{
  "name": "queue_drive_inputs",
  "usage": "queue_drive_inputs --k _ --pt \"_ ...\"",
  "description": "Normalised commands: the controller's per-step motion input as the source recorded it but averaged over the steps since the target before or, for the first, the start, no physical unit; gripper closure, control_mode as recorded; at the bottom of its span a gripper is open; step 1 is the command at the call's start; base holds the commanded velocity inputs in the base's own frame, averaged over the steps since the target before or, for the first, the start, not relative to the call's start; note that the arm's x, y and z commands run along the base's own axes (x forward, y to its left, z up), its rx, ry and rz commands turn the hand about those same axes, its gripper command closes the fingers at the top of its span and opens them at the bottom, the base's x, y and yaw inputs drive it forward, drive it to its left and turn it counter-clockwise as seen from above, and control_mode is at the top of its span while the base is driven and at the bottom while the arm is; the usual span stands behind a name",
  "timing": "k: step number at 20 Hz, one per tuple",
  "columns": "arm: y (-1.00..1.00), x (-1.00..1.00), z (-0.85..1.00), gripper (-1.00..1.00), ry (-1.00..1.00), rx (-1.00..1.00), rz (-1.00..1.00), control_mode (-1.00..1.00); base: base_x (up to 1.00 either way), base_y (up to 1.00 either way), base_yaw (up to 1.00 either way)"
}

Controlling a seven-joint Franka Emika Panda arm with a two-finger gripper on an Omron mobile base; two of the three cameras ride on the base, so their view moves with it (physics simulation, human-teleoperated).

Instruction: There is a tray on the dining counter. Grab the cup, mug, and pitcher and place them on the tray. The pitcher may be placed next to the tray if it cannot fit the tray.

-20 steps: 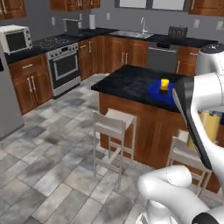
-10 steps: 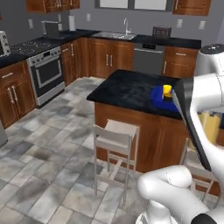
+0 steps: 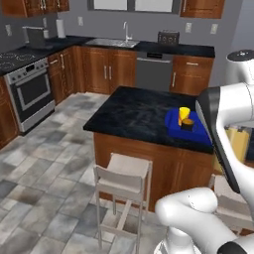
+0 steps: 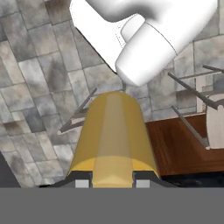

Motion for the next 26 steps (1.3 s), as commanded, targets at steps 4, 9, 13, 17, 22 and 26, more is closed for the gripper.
queue_drive_inputs --k 4,9,13,17,22,26 --pt "0.0 0.0 0.0 1.0 0.0 0.0 0.0 1.0 0.62 0.0 -0.32" --pt "0.0 0.0 0.0 1.0 0.0 0.0 0.0 1.0 0.63 0.0 -0.32" --pt "0.0 0.0 0.0 1.0 0.0 0.0 0.0 1.0 0.7 0.03 -0.25" --pt "0.0 0.16 0.06 1.0 -0.04 0.0 -0.03 -1.0 0.48 0.03 -0.13" --pt "-0.02 0.74 0.24 1.0 -0.18 0.0 -0.12 -1.0 0.0 0.0 0.0" --pt "-0.1 0.82 0.21 1.0 -0.2 0.0 -0.07 -1.0 0.0 0.0 0.0"
